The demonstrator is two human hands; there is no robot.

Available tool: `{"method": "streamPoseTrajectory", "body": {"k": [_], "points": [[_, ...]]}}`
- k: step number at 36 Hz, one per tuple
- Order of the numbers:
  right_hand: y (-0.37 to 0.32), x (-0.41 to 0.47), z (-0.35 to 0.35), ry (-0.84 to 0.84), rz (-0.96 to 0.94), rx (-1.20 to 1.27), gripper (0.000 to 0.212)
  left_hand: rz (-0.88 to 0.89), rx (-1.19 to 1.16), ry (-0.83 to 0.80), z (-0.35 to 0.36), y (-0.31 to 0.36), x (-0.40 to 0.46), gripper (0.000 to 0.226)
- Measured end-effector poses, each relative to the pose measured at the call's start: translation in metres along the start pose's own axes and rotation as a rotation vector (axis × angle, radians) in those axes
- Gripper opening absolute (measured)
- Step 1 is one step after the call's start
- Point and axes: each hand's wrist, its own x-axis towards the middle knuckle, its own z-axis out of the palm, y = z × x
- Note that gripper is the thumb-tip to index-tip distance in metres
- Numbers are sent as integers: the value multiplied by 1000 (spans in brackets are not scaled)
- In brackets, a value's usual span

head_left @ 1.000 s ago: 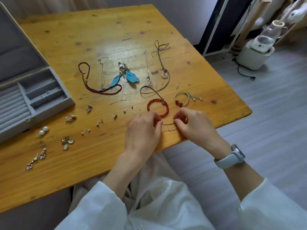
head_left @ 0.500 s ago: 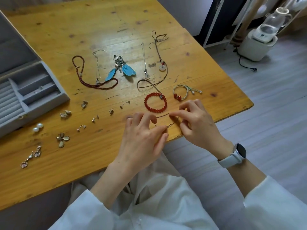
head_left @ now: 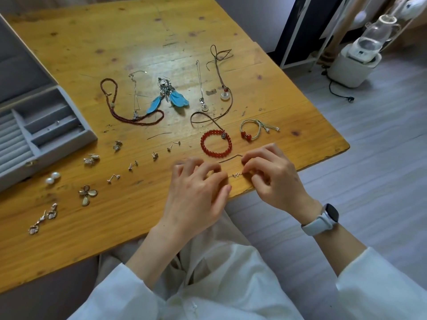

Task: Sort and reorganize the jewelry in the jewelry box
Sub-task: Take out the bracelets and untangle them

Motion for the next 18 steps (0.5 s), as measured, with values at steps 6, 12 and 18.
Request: {"method": "streamPoseTrajectory", "body": {"k": [6,12,18], "points": [[-8,8,3,40,63,72,22,-56,-75,24,-3,-3,4,39],[-30,34,11,43,65,135,23,-140,-93,79,-29,-20,17,44],[-71,74,25,-91,7,169,30,-240,-53,170,-69,-56,16,35]]}}
